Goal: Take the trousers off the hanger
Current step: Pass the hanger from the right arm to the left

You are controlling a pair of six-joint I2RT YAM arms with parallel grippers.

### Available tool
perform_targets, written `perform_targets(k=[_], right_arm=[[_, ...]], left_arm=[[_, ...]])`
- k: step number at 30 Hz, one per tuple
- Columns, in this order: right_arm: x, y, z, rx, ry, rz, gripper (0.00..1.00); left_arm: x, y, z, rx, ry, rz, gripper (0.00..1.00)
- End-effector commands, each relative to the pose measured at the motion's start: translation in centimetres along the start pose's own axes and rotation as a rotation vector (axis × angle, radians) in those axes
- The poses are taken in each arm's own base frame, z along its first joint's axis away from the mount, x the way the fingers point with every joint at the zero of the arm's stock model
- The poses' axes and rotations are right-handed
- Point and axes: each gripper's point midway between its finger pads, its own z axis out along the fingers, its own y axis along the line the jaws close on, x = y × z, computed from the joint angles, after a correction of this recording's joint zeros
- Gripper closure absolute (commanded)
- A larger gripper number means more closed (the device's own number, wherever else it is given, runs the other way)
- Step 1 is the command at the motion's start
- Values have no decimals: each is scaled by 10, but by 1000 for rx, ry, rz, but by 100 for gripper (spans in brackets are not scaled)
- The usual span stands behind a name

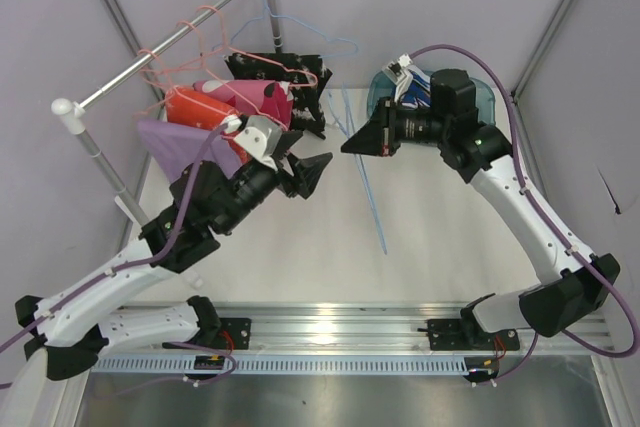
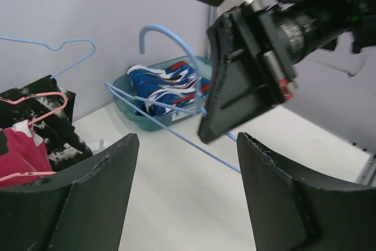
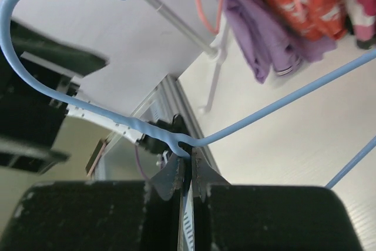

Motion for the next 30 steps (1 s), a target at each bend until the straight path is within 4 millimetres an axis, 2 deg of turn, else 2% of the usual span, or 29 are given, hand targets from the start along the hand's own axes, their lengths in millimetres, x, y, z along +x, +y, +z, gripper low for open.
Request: perform_targets(k=[1,2,8,10,14,16,17,20,22,30], right_arm=[[9,44,-20,-177,77,-76,97],[12,45,-24,-183,89,-76,96],[15,54,-48,-259,99,-62,96],[16,59,-52,-286,104,-66,96],[17,50,-49,-250,101,-69,96],[20,45,-47,-246,111,-55,98],[22,43,-45,-253,121,-40,98],[23,40,-40,-263,131,-19,99],[22,42,-38,-280,132,-28,99],[27,49,-29,-310,140,-17,100]], left_arm=[[6,6,12,43,32,112,27],[11,-1,11,104,39,131,27],[16,6,3,180,45,210,29],[16,2,1,224,43,203,29],[5,-20,-4,326,6,96,29],[-10,-30,-6,372,-55,64,28],[-4,-34,-6,386,-43,12,28],[-13,-36,2,392,-84,1,29],[-5,-34,15,375,-59,-3,31],[-10,-29,51,323,-85,-62,45]])
